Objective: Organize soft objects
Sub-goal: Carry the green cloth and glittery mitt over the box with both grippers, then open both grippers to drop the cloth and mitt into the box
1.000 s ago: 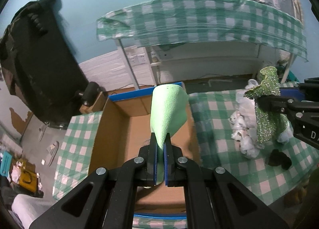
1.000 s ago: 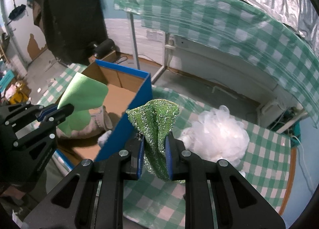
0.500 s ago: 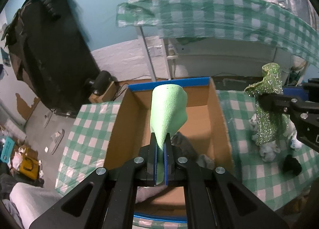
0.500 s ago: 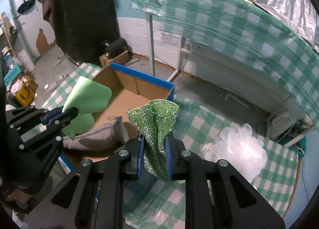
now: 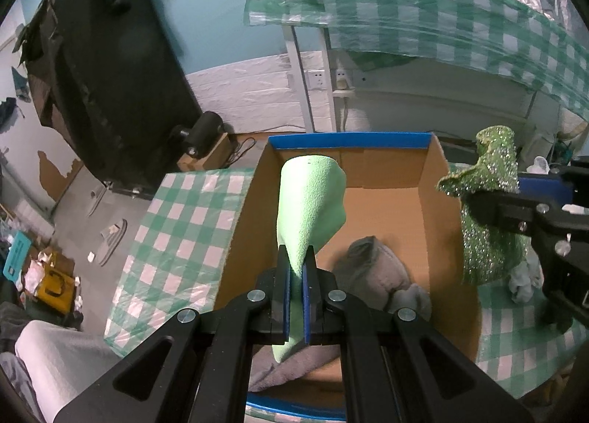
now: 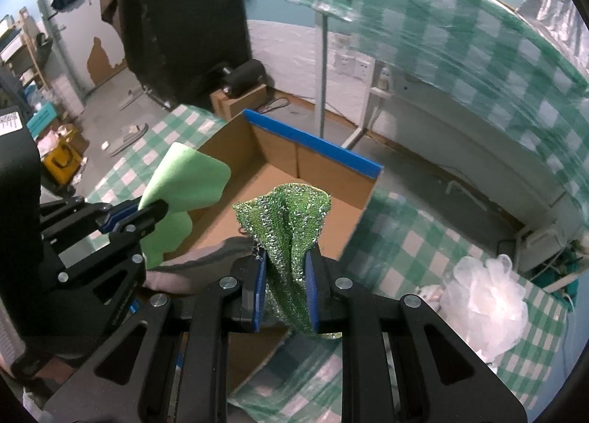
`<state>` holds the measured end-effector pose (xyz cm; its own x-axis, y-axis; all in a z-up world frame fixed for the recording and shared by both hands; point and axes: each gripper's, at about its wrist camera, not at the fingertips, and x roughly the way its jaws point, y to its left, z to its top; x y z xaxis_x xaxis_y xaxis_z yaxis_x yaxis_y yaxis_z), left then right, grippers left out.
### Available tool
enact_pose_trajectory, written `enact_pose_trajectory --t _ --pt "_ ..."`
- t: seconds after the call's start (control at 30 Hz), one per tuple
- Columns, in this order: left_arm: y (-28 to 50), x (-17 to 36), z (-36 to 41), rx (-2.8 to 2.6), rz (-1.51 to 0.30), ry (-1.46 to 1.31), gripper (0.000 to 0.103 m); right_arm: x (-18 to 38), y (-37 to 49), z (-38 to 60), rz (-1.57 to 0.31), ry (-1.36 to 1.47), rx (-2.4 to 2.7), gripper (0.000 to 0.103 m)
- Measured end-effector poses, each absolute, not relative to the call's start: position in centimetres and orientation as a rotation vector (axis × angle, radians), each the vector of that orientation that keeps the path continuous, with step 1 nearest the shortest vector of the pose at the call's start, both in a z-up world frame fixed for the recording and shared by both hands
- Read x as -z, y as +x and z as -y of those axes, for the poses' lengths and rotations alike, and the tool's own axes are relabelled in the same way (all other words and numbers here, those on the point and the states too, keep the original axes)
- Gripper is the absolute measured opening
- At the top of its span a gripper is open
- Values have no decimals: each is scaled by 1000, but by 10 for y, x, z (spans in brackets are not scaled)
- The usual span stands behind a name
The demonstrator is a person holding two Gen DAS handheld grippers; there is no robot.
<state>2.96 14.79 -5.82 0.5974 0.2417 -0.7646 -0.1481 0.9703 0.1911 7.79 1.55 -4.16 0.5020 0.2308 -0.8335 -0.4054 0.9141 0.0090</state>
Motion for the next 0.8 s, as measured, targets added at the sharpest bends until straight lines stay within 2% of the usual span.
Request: enact_pose_trajectory --t 0.47,0.57,0.6,0.7,0.8 --pt "34 69 -154 -228 -939 126 6 63 89 -35 -1040 -168 -454 18" --pt "34 69 -155 -234 -942 132 9 64 90 -34 -1047 -150 -454 22" --pt "34 69 -155 -238 -941 136 12 63 91 -34 -1046 -153 -455 24" --pt "35 69 -155 -250 -934 146 29 63 91 -34 -1041 -166 -443 35" --pt "34 68 -155 -256 -926 147 30 62 89 -35 -1038 -184 -437 47"
